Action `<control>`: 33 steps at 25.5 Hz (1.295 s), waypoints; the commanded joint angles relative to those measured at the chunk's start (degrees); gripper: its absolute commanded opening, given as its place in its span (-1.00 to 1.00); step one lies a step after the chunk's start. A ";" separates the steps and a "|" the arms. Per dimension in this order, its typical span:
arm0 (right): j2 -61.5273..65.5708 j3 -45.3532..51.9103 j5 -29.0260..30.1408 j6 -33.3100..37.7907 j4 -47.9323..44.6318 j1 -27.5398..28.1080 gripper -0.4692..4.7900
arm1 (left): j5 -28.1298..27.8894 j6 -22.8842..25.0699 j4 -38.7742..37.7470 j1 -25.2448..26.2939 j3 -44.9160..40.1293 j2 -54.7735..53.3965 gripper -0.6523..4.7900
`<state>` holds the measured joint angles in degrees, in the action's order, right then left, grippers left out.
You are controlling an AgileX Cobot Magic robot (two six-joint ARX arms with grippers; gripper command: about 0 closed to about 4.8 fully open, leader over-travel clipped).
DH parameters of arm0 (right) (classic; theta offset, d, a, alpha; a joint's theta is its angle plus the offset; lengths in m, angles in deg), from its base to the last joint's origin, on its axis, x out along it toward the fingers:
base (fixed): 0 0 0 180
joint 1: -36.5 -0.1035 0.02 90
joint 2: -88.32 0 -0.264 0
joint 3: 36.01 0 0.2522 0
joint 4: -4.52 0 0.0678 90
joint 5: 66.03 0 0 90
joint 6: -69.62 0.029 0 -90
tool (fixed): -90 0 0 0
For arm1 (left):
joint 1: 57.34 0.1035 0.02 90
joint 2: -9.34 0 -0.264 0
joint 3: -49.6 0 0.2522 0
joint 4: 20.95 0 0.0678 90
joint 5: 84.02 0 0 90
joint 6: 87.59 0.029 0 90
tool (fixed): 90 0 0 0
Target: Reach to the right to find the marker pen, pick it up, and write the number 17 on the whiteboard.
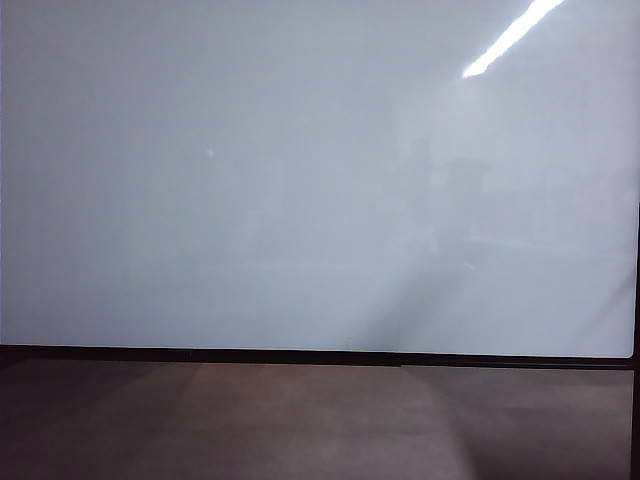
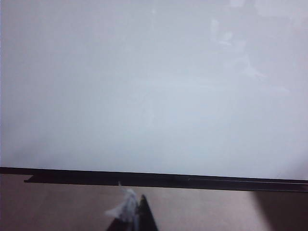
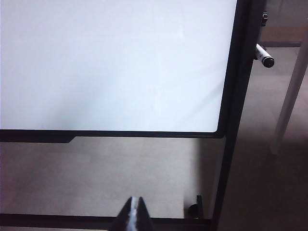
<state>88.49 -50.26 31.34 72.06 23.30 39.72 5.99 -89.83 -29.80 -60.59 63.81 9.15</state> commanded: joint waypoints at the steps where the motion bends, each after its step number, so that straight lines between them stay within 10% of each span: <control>1: -0.04 0.13 0.22 -0.11 -1.07 -0.02 -0.84 | 0.22 0.09 0.28 0.07 0.04 -0.04 -0.78; 10: -0.04 0.13 0.24 -0.11 -1.03 -0.04 -0.84 | -0.02 0.09 0.26 -3.13 0.04 -0.04 -0.78; 24: -0.04 0.11 0.24 13.62 -1.51 -0.07 -0.84 | -1.25 0.09 0.28 -37.13 0.04 -0.04 -0.78; 33: 0.20 -13.07 -5.66 19.69 -13.27 0.22 -0.85 | -1.29 0.09 0.28 -40.79 0.04 -0.04 -0.78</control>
<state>88.68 -60.07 29.81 93.91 15.19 39.77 4.70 -89.81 -29.84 -101.35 63.81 9.17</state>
